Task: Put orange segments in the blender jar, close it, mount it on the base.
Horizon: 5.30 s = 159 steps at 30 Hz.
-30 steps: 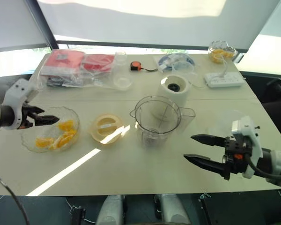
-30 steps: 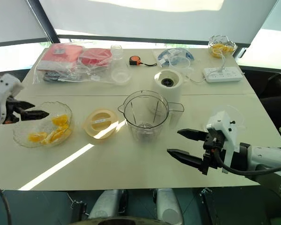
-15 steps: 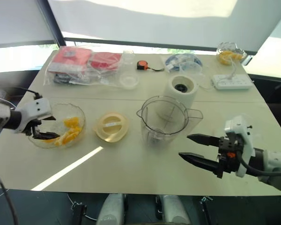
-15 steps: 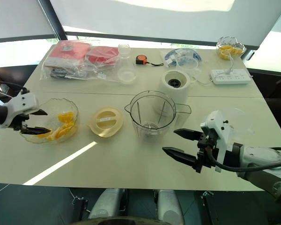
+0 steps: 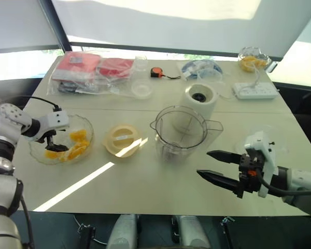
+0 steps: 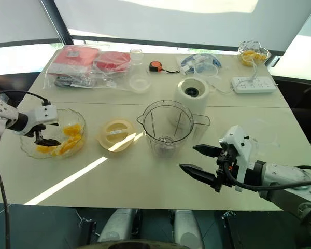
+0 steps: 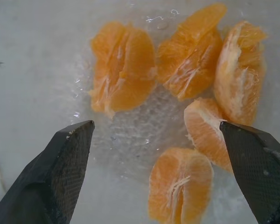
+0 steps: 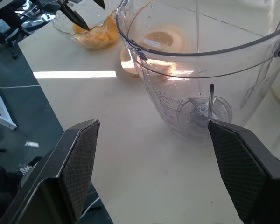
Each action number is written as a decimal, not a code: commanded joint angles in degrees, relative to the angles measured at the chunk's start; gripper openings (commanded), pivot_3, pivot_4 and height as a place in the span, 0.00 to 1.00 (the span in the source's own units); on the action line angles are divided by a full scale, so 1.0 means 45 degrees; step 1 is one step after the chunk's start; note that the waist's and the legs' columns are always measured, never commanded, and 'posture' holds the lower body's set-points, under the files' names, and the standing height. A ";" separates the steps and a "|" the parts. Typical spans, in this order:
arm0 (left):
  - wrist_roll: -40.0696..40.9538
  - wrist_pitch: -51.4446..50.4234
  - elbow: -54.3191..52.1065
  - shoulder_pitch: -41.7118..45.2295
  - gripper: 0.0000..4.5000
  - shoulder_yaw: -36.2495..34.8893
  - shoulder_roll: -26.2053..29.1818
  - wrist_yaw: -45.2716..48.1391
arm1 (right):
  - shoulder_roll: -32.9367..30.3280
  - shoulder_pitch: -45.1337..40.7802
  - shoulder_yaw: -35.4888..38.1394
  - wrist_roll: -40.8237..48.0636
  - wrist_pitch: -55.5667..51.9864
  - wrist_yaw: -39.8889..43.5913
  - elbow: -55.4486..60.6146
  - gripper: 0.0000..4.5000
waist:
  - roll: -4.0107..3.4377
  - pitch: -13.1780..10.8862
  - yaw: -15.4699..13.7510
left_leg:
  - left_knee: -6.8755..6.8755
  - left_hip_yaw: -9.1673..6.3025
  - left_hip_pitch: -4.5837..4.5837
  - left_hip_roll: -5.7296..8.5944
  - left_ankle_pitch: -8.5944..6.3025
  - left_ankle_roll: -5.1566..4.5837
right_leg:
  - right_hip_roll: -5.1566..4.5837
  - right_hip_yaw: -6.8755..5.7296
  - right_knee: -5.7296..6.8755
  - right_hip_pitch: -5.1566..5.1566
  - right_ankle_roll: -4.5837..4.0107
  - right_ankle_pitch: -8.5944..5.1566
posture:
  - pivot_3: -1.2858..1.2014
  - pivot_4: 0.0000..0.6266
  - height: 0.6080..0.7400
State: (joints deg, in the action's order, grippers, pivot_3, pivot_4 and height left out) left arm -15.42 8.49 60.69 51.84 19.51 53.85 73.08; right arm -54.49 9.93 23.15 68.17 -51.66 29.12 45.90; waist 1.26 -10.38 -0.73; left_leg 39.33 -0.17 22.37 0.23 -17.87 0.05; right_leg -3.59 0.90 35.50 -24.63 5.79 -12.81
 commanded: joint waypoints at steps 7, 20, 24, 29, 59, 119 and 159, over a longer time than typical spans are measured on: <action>-0.1020 0.0644 0.1736 0.1225 1.00 0.0012 -0.0949 -0.1354 | 0.0145 -0.0255 -0.0241 -0.0039 0.0301 -0.0309 0.0295 0.87 | 0.0021 0.0010 0.0006 | 0.0007 -0.0006 -0.0006 0.0001 0.0000 0.0000 | 0.0000 -0.0001 0.0032 0.0000 0.0018 0.0011 | 0.52 0.24 1.00; -0.1569 0.0079 0.2976 0.1470 0.82 -0.0049 -0.1923 -0.2583 | 0.0494 -0.0152 -0.0582 -0.0293 0.0513 -0.0974 0.0715 0.87 | 0.0028 0.0011 0.0021 | 0.0093 -0.0018 -0.0015 -0.0001 0.0000 0.0000 | 0.0006 0.0000 0.0132 0.0001 0.0020 0.0009 | 0.52 0.24 1.00; -0.1684 -0.0180 0.3058 0.1290 0.82 0.0034 -0.2067 -0.2545 | 0.0475 -0.0202 -0.0577 -0.0276 0.0533 -0.1101 0.0693 0.87 | 0.0027 0.0013 0.0015 | 0.0138 -0.0020 -0.0012 -0.0005 0.0000 0.0000 | 0.0006 0.0001 0.0142 0.0016 0.0019 0.0009 | 0.52 0.24 1.00; -0.1702 -0.0806 0.3135 0.1186 0.82 -0.0062 -0.2165 -0.2970 | 0.0458 -0.0173 -0.0624 -0.0363 0.0561 -0.1176 0.0672 0.87 | 0.0024 0.0023 0.0015 | 0.0145 -0.0017 -0.0023 -0.0004 0.0000 0.0000 | 0.0005 0.0008 0.0145 0.0027 0.0019 0.0009 | 0.52 0.24 1.00; -0.0372 -0.1138 0.2719 0.2878 0.00 -0.1795 -0.0889 -0.1131 | 0.0779 -0.0916 -0.1562 -0.1563 0.0788 -0.0761 -0.0054 0.87 | 0.0082 0.0051 0.0007 | 0.0151 -0.0035 -0.0019 -0.0008 0.0000 0.0000 | 0.0016 -0.0007 0.0150 0.0031 0.0015 0.0009 | 0.52 0.24 1.00; 0.8156 -0.1331 -0.2025 0.7028 0.00 0.2041 -0.6655 0.4316 | 0.3857 0.2767 0.2183 -0.1308 0.2418 -0.2378 0.1467 0.87 | 0.0064 0.0049 0.0304 | 0.0160 -0.0019 -0.0012 0.0002 -0.0017 -0.0029 | 0.0064 0.0057 0.0138 0.0024 0.0023 0.0001 | 0.52 0.24 1.00; 1.0582 -0.9853 -0.9020 0.3057 0.77 -0.3498 -0.5351 0.1119 | 0.4137 0.1827 -0.0135 -0.5581 0.3898 -0.3255 -0.0251 0.87 | 0.0034 0.0056 0.0287 | 0.0160 -0.0022 -0.0020 -0.0013 -0.0019 -0.0034 | 0.0059 0.0063 0.0142 0.0025 0.0023 -0.0002 | 0.52 0.24 1.00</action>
State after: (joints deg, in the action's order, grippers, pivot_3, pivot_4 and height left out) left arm 28.68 -31.39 24.65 66.47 6.85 28.94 79.23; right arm -36.58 18.33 22.74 46.63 -36.19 15.73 45.29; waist 1.41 -10.13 0.56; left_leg 40.03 -0.27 22.27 0.16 -17.95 -0.11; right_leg -3.33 1.18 36.15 -24.52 5.90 -12.83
